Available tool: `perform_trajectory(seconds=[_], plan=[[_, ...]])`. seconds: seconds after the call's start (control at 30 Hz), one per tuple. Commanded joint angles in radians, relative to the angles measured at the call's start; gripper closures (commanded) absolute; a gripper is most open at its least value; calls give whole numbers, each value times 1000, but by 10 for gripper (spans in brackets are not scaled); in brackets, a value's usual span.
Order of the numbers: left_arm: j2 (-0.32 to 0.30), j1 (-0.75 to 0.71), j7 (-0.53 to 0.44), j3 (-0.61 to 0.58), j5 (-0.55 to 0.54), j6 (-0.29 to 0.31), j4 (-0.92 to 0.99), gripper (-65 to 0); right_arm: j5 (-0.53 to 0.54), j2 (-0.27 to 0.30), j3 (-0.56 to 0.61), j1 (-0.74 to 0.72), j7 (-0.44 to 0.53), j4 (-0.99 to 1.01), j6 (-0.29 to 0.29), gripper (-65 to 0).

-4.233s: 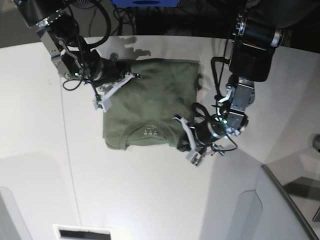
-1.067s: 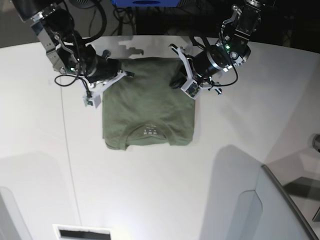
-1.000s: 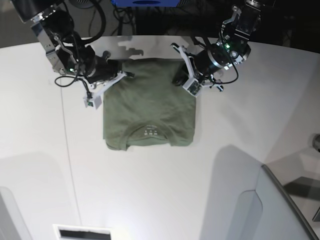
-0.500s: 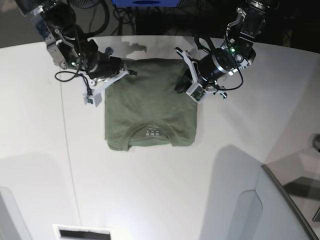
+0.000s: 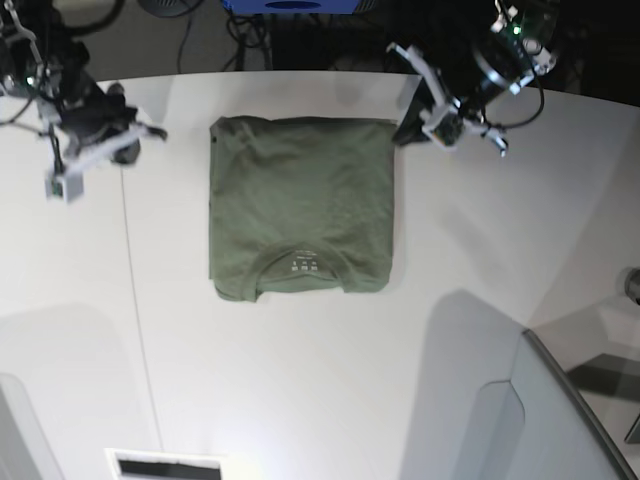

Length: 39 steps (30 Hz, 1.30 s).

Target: Layout the t-shirt on the table in an organized manner, then fold the t-shirt properly

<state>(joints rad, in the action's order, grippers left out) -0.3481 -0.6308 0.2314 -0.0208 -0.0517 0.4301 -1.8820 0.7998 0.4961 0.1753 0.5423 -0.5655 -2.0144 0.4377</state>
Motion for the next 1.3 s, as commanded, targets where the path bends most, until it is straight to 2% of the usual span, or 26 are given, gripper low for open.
perform_trajectory(seconds=[0.0, 0.2, 0.37, 0.47, 0.57, 0.67, 0.77, 0.83, 0.9, 0.97, 1.0, 1.07, 1.1, 1.2, 1.27], plan=[[-10, -47, -19, 2, -9, 3, -24, 0, 0, 11, -23, 57, -1, -12, 3, 0], [-15, -243, -19, 3, -7, -1, -23, 0, 0, 11, -112, 302, -1, -12, -1, 0], [-12, -297, -19, 3, -7, -3, 85, 0, 0, 2, -76, 373, -9, 30, -4, 0], [17, -266, -19, -6, 13, -3, 203, 0, -1, 16, 22, 304, -52, 145, -53, 0], [68, -200, -28, -5, 125, -3, 370, 0, -1, 23, 99, 213, -75, 309, -107, 0], [133, -90, -125, 3, 258, -3, 631, 0, -1, 13, 185, 85, -70, 562, -116, 0], [177, 65, -246, 3, 327, -3, 982, 0, -1, -52, 343, -93, -27, 936, -127, 0], [198, 202, -336, 2, 327, -3, 1280, 0, -26, -135, 516, -238, 83, 1294, -158, -2], [208, 351, -445, 2, 327, -3, 1610, 0, -95, -248, 709, -351, 264, 1655, -214, -3], [215, 478, -610, 2, 329, -3, 1881, 0, -153, -377, 880, -385, 546, 1975, -270, -3], [215, 506, -676, 2, 332, -3, 1882, 0, -167, -422, 935, -383, 706, 2014, -285, -3], [214, 521, -720, -11, 339, -3, 1882, 0, -165, -451, 996, -371, 915, 2014, -300, -11], [212, 526, -700, -11, 341, -3, 1882, 0, -158, -451, 996, -360, 956, 2014, -303, -18], [205, 524, -633, -11, 341, -3, 1805, 0, -101, -422, 929, -344, 965, 2004, -303, -29], [189, 521, -636, -11, 341, -3, 1777, 0, -53, -400, 867, -317, 967, 1949, -303, -29]])
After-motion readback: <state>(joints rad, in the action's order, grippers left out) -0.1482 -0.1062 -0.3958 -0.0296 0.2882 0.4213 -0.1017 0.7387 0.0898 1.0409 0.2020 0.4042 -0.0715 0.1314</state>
